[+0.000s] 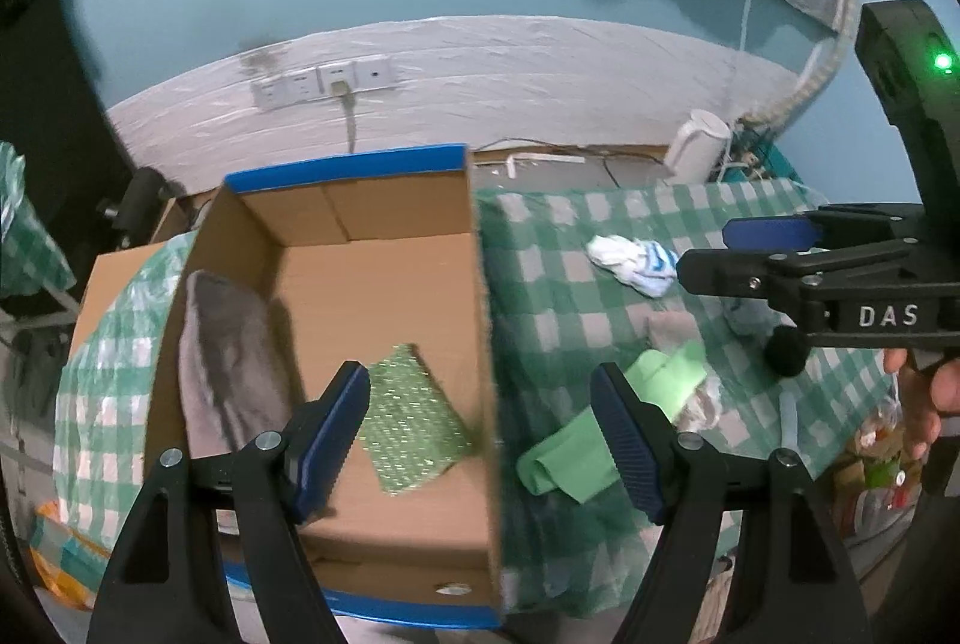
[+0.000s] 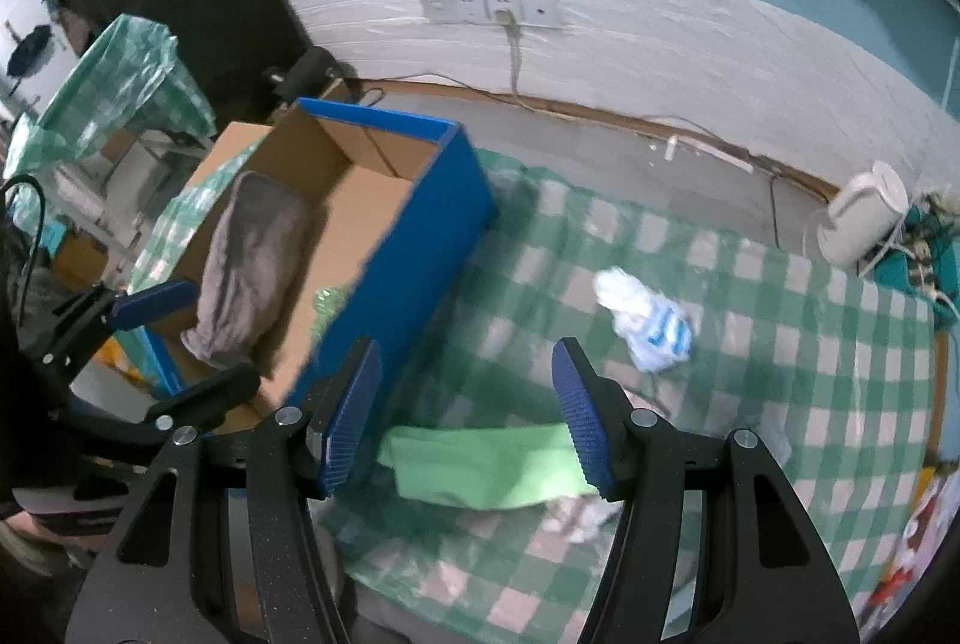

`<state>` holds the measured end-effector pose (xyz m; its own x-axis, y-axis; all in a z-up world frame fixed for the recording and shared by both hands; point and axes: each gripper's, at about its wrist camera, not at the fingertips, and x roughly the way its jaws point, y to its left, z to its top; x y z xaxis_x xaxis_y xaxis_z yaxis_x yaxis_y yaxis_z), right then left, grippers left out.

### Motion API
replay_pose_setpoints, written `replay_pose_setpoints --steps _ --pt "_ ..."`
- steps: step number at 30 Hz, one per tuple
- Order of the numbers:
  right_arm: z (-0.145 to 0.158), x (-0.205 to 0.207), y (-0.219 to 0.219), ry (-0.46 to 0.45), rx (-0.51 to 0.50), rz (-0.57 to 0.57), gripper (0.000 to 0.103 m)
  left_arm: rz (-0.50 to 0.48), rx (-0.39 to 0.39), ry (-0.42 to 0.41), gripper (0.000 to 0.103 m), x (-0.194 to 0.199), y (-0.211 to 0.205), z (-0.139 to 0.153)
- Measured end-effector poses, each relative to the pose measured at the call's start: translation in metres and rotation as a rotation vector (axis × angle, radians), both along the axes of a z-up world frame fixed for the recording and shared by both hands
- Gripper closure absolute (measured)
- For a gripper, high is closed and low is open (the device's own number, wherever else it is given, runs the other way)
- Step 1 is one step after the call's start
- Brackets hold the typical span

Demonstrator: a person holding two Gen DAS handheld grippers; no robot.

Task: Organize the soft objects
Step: 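Move both tools back over the table toward the light green cloth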

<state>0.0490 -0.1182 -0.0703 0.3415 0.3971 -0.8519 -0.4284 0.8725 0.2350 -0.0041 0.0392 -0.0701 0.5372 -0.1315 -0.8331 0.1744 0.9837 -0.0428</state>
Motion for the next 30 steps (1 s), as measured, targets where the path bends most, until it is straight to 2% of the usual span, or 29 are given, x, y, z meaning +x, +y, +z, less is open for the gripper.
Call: replay_pose_setpoints --steps 9,19,30 --pt "-0.023 -0.007 -0.051 0.046 0.01 -0.07 0.042 -0.076 0.038 0.025 0.026 -0.003 -0.04 -0.011" --pt "-0.035 -0.019 -0.078 0.052 0.006 -0.093 0.042 -0.132 0.055 0.073 0.026 -0.006 -0.074 -0.03" --pt "-0.093 -0.027 -0.089 0.162 -0.066 -0.098 0.042 -0.18 0.113 0.131 0.026 -0.008 -0.1 -0.07"
